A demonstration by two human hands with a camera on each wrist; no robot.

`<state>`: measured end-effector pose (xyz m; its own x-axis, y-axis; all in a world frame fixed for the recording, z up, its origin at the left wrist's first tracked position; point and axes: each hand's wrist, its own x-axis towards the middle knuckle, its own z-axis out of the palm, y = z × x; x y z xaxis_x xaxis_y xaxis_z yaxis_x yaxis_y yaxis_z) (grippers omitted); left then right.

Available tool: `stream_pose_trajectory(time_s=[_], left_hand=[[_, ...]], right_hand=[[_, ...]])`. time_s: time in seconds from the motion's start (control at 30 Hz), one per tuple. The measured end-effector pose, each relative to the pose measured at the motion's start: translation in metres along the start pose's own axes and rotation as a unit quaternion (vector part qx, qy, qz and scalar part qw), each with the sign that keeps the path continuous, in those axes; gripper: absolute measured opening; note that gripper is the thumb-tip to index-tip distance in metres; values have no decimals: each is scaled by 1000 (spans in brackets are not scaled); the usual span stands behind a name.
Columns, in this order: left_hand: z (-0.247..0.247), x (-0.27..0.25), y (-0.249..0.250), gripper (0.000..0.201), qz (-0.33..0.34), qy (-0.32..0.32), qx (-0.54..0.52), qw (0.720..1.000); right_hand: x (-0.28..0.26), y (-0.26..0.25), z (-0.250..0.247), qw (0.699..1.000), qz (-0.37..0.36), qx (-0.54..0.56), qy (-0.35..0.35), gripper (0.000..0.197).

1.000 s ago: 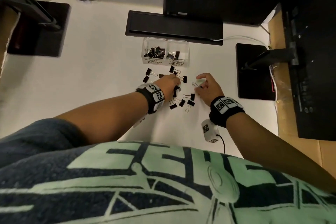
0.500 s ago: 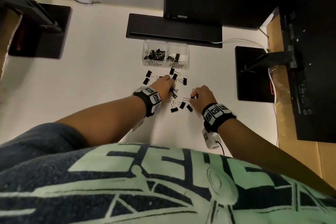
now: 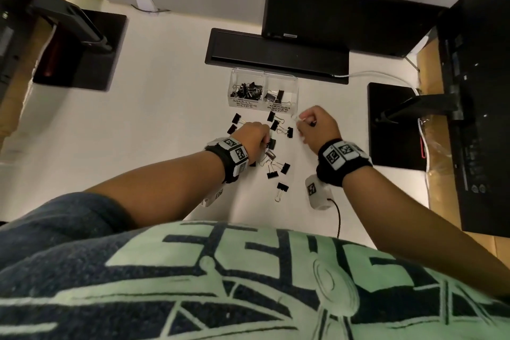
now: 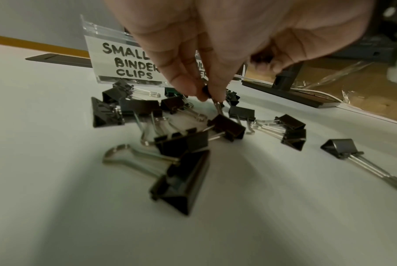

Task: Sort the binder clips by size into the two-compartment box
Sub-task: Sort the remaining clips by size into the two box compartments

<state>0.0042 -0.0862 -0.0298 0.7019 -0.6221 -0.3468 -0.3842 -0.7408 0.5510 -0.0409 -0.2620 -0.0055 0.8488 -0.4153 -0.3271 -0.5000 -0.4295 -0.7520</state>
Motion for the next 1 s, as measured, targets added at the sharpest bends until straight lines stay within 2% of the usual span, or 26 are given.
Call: stream_pose_trajectory(time_s=[0.1,0.27,0.47,0.6,0.77,0.83,0.9,1.0], left_hand=[[-1,-3,-1,20,-13,6,-13,1000],[-5,-4,-4,18,-28,24,-29,999],[-20,-2,-7,15,-30,71,-51,996],[-41,6,0,14,-17,94,-57,994],[-65,34,13,13,0,162,-63,985],[-71,49,18,14,2,169,-55,984],[-75,64,22,15,-2,166,-46,985],[-76,82,27,18,-22,160,-28,986]], right_hand=[[27,-26,-5,1000,-4,7,4,11],[58,-60,4,984,-101,-143,-18,15],[69,-67,20,963,-114,-237,-56,17],[64,-62,18,971,-108,-208,-48,24],[39,-49,5,978,-124,-167,-12,24],[24,-36,4,978,-117,-168,-42,25],[8,-19,5,973,-99,-179,-105,28],[-13,4,7,951,-78,-226,-197,28]])
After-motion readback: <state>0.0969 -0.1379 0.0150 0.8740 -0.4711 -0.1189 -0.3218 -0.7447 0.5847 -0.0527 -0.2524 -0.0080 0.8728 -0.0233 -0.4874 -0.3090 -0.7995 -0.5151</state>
